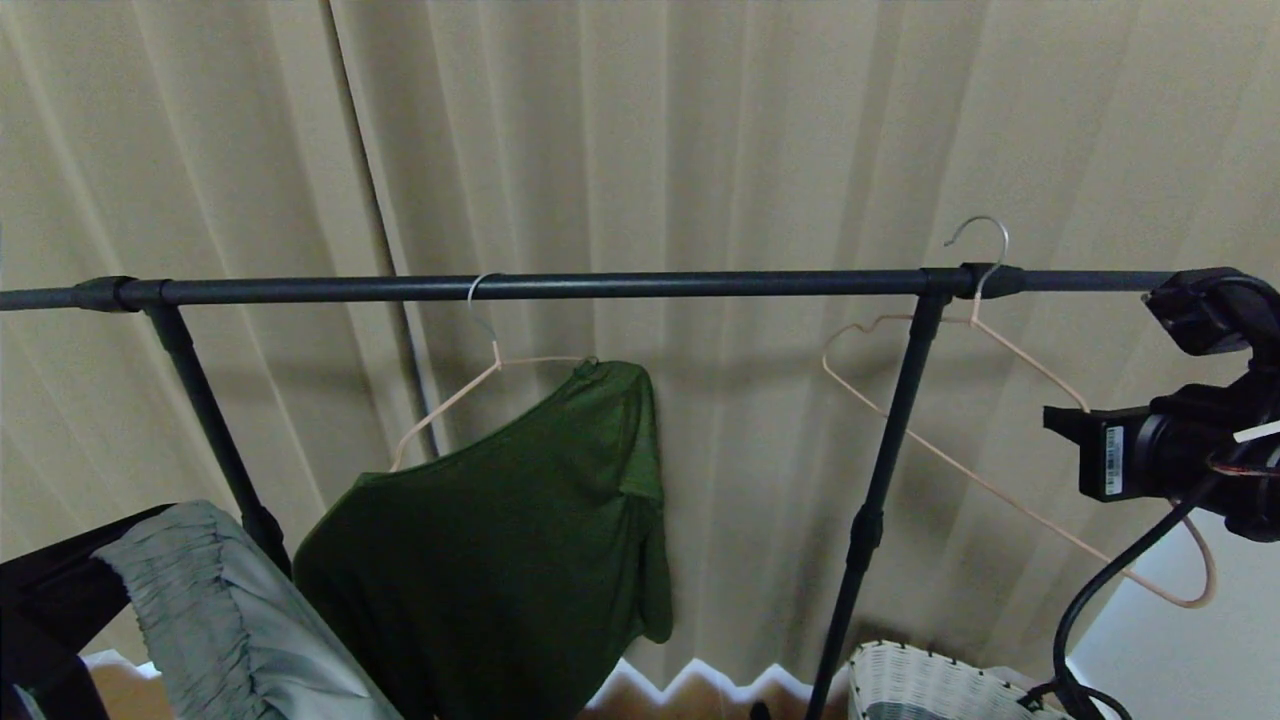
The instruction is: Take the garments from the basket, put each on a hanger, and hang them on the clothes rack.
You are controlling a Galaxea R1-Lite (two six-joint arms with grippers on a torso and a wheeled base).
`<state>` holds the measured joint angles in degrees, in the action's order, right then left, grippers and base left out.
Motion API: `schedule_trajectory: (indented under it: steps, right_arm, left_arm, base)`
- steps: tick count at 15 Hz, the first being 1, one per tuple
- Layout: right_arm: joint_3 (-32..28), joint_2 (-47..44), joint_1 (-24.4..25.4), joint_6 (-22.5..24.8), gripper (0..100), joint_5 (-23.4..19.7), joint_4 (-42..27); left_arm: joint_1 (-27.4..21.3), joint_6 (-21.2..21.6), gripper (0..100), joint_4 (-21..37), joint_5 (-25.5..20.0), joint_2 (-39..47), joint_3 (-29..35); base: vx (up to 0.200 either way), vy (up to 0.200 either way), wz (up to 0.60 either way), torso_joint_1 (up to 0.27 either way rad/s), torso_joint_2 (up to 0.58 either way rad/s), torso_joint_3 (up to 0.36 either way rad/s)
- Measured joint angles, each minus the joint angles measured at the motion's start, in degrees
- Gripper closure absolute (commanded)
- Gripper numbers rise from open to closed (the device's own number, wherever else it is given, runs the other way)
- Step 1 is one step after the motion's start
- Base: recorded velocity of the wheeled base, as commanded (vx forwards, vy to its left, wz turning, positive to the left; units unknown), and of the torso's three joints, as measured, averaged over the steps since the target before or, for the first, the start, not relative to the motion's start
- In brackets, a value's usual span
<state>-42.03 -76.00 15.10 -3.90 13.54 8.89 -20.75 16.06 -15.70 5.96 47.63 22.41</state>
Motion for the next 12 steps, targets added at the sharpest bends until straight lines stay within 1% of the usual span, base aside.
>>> schedule_trajectory:
  steps: [3,6,12]
  right_arm:
    - [2.24,3.43,0.00,0.21,100,0.13,-0.29]
    - [3.94,5.85,0.00,0.23,100,0.09,-0.24]
    - [5.88,8.22,0.00,0.29,100,0.16,-0.24]
  left_arm:
    - [0.00,0.01,100,0.00,0.00,0.11,0.02]
    - [0.09,0.88,100,0.02,0.06,0.20,0.02]
    - [0.09,1.05,100,0.09,0.09,0.38,0.00]
  base:
    - [0.000,0.000,0.00,0.000,0.00,0.000]
    - [-0.200,0.000,0.00,0.006,0.00,-0.002]
    - [-0.200,0.000,0.00,0.006,0.00,0.003]
